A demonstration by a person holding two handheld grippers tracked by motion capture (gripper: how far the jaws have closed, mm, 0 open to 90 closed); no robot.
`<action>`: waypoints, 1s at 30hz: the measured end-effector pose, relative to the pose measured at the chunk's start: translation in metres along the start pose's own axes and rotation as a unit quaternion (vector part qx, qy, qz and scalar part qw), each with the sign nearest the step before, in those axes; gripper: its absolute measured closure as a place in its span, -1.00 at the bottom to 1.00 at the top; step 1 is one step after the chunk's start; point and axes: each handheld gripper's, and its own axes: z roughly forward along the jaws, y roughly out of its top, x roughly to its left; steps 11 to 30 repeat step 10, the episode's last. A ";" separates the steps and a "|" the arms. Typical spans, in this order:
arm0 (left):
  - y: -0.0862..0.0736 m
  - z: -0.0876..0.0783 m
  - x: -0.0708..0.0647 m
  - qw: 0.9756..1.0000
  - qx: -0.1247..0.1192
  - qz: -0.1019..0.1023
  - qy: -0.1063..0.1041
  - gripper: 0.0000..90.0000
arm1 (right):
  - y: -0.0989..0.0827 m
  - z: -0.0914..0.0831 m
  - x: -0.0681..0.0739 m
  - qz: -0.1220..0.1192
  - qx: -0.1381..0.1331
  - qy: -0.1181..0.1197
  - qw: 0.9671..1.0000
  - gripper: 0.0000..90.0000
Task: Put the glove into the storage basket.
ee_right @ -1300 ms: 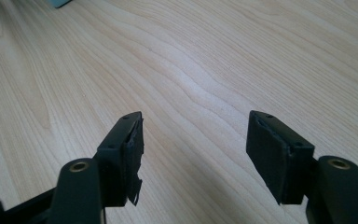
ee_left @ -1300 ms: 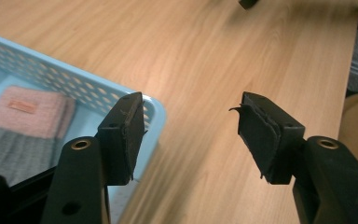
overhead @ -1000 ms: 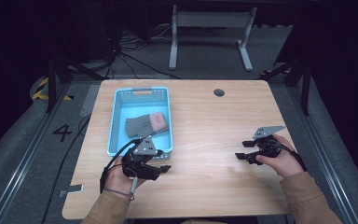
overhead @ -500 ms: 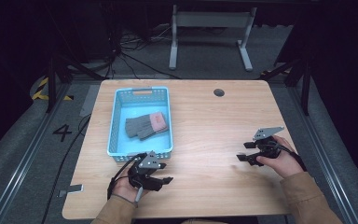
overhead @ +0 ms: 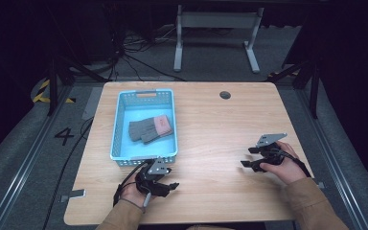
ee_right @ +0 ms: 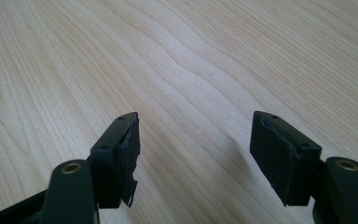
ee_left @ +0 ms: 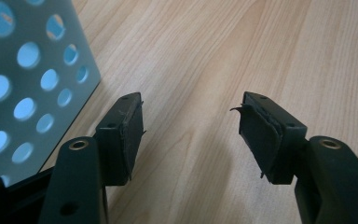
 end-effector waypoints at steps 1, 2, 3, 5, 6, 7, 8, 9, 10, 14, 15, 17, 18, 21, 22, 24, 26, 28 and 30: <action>0.000 0.000 0.000 1.000 0.002 -0.002 0.001 -0.11 | 0.000 0.001 0.001 -0.002 -0.001 -0.003 1.000 -0.25; 0.000 0.000 0.001 1.000 0.002 -0.002 0.001 -0.11 | 0.000 0.001 0.001 -0.003 0.000 -0.003 1.000 -0.26; 0.000 0.000 0.001 1.000 0.002 -0.002 0.001 -0.11 | 0.000 0.002 0.001 -0.004 0.000 -0.003 1.000 -0.27; 0.000 -0.001 0.001 1.000 0.000 -0.002 0.001 -0.11 | 0.000 0.001 0.002 -0.003 -0.001 -0.005 1.000 -0.27; 0.000 -0.001 0.001 1.000 0.000 -0.004 0.001 -0.11 | 0.001 0.001 0.001 -0.003 -0.004 -0.008 1.000 -0.27; -0.001 -0.001 0.001 1.000 0.001 -0.006 0.001 -0.11 | 0.001 0.000 0.001 -0.002 -0.008 -0.009 1.000 -0.27; -0.001 -0.002 0.001 1.000 0.001 -0.004 0.003 -0.11 | 0.001 -0.001 0.000 -0.002 -0.011 -0.011 1.000 -0.27; -0.002 -0.002 0.001 1.000 0.001 -0.004 0.003 -0.11 | 0.002 -0.002 0.000 -0.002 -0.015 -0.013 1.000 -0.27; -0.002 -0.002 0.002 1.000 0.002 -0.004 0.003 -0.11 | 0.002 -0.002 0.000 0.000 -0.018 -0.014 1.000 -0.27; -0.002 -0.002 0.002 1.000 0.002 -0.004 0.003 -0.11 | 0.002 -0.002 0.000 0.000 -0.018 -0.014 1.000 -0.27; -0.002 -0.002 0.002 1.000 0.002 -0.004 0.003 -0.11 | 0.002 -0.002 0.000 0.000 -0.018 -0.014 1.000 -0.27; -0.002 -0.002 0.002 1.000 0.002 -0.004 0.003 -0.11 | 0.002 -0.002 0.000 0.000 -0.018 -0.014 1.000 -0.27; -0.002 -0.002 0.002 1.000 0.002 -0.004 0.003 -0.11 | 0.002 -0.002 0.000 0.000 -0.018 -0.014 1.000 -0.27; -0.002 -0.002 0.002 1.000 0.002 -0.004 0.003 -0.11 | 0.002 -0.002 0.000 0.000 -0.018 -0.014 1.000 -0.27; -0.002 -0.002 0.002 1.000 0.002 -0.004 0.003 -0.11 | 0.002 -0.002 0.000 0.000 -0.018 -0.014 1.000 -0.27; -0.002 -0.002 0.002 1.000 0.002 -0.004 0.003 -0.11 | 0.002 -0.002 0.000 0.000 -0.018 -0.014 1.000 -0.27; -0.002 -0.002 0.002 1.000 0.002 -0.004 0.003 -0.11 | 0.002 -0.002 0.000 0.000 -0.018 -0.014 1.000 -0.27; -0.002 -0.002 0.002 1.000 0.002 -0.004 0.003 -0.11 | 0.002 -0.002 0.000 0.000 -0.018 -0.014 1.000 -0.27; -0.002 -0.002 0.002 1.000 0.002 -0.004 0.003 -0.11 | 0.002 -0.002 0.000 0.000 -0.018 -0.014 1.000 -0.27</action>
